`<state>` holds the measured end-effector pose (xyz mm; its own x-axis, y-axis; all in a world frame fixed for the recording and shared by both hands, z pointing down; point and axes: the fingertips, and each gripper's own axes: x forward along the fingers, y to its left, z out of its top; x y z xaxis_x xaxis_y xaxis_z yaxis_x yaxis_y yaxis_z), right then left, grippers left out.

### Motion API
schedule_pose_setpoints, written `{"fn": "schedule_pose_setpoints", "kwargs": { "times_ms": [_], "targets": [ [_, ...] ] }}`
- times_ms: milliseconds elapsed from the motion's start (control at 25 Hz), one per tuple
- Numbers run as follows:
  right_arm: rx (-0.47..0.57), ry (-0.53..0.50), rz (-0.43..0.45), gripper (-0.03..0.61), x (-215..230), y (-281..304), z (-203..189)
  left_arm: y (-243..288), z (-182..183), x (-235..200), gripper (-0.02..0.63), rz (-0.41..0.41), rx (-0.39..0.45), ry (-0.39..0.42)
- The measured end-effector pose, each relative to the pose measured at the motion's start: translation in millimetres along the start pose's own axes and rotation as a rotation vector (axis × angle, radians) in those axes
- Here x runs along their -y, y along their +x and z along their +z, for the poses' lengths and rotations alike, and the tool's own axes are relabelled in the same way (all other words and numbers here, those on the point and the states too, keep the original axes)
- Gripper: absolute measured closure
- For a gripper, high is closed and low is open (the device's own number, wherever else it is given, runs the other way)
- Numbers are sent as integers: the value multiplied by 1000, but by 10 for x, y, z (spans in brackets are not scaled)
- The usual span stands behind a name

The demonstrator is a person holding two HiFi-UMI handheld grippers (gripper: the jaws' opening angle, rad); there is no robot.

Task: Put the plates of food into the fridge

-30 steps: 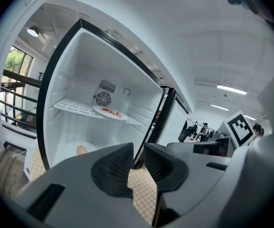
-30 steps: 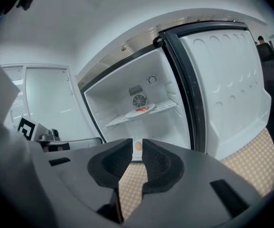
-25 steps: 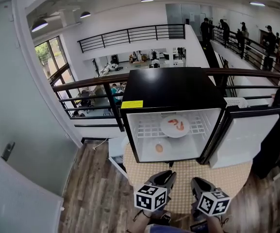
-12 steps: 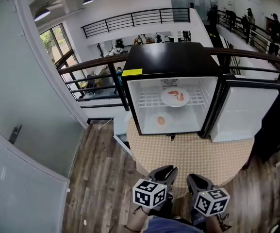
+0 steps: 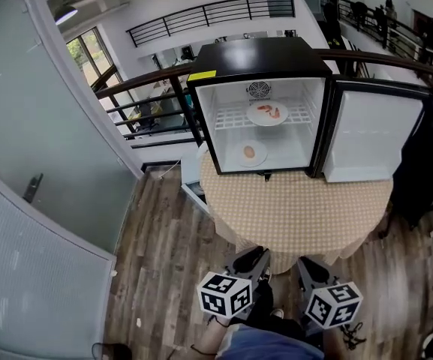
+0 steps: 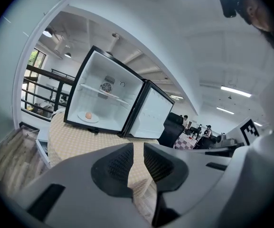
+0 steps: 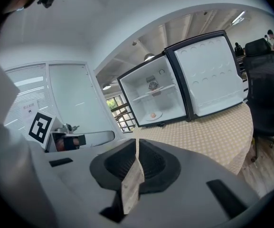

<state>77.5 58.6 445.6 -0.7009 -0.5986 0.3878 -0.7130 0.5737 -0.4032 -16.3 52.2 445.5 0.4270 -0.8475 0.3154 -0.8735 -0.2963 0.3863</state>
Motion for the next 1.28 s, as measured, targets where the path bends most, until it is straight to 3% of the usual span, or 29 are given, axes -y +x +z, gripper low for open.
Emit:
{"fn": "schedule_pose_setpoints", "kwargs": {
  "times_ms": [320, 760, 1280],
  "targets": [
    [16, 34, 14, 548, 24, -210, -186, -230, -110, 260, 540, 14, -4, 3],
    [66, 119, -54, 548, 214, -305, -297, -348, -323, 402, 540, -38, -62, 15],
    [28, 85, -18, 549, -1033, -232, -863, -1577, -637, 21, 540, -53, -68, 44]
  ]
}}
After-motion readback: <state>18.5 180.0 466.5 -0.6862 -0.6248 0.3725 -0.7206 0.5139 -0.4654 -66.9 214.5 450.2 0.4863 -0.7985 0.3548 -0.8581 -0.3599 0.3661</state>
